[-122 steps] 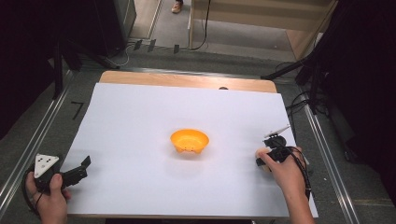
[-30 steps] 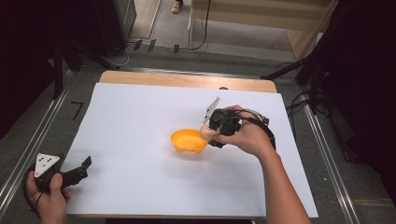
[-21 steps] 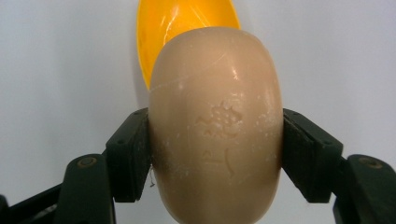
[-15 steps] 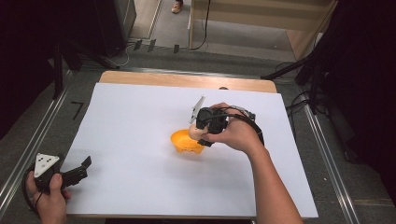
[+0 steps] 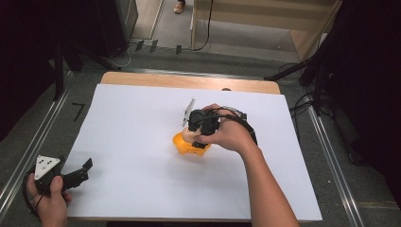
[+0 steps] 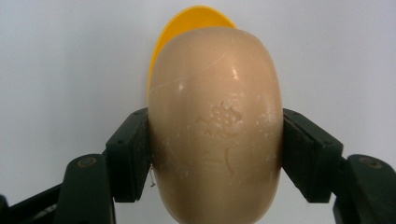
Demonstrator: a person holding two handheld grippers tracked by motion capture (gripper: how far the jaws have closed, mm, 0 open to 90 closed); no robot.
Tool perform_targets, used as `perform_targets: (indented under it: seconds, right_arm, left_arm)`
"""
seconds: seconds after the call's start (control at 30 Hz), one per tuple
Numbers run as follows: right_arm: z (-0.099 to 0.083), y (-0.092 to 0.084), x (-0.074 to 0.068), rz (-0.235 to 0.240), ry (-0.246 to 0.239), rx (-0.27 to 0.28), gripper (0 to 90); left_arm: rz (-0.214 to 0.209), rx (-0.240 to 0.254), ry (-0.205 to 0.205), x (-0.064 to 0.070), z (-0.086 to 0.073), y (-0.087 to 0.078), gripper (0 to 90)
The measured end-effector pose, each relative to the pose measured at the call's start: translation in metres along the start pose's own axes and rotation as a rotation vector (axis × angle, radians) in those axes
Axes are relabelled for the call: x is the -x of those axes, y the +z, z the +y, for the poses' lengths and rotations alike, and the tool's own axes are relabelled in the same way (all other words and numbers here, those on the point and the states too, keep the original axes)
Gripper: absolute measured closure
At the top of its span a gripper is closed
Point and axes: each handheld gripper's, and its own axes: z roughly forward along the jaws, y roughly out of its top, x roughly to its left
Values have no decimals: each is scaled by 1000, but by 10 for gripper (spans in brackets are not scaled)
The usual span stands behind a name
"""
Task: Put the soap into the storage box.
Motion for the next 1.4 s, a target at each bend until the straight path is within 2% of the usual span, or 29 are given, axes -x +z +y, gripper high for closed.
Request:
perform_targets:
  seconds: [0.37, 0.43, 0.67, 0.83, 0.87, 0.97, 1.07, 1.17, 1.2, 1.27, 1.4]
  right_arm:
    - [9, 17, 3, 27, -25, -18, 329]
    - [10, 18, 3, 33, -11, -31, 329]
    - [9, 24, 6, 57, -7, -55, 328]
    - [8, 26, 9, 64, -19, -47, 327]
    - [7, 27, 9, 76, 3, -59, 327]
    - [7, 30, 10, 69, -14, -67, 326]
    - [7, 31, 9, 80, -5, -77, 324]
    - [7, 31, 10, 82, 9, -80, 318]
    - [7, 31, 10, 79, 9, -62, 308]
    - [6, 27, 10, 52, 14, -39, 285]
    - [4, 24, 9, 29, 29, -30, 277]
  left_arm:
    - [-2, 0, -2, -1, 0, 0, 68]
    - [-3, 0, -2, -1, 0, 0, 68]
    - [-6, -2, -3, -1, 0, 0, 68]
    - [-6, -3, -3, -1, 0, 0, 68]
    - [-6, -3, -3, -1, 0, 0, 68]
    - [-6, -3, -3, -1, 0, 1, 68]
    - [-6, -3, -2, -1, 0, 1, 68]
    - [-8, -4, -2, -1, 0, 1, 68]
    - [-8, -6, -2, -1, 0, 1, 68]
    - [-8, -6, -3, -1, 0, 1, 68]
    - [-9, -5, -2, -1, 0, 0, 68]
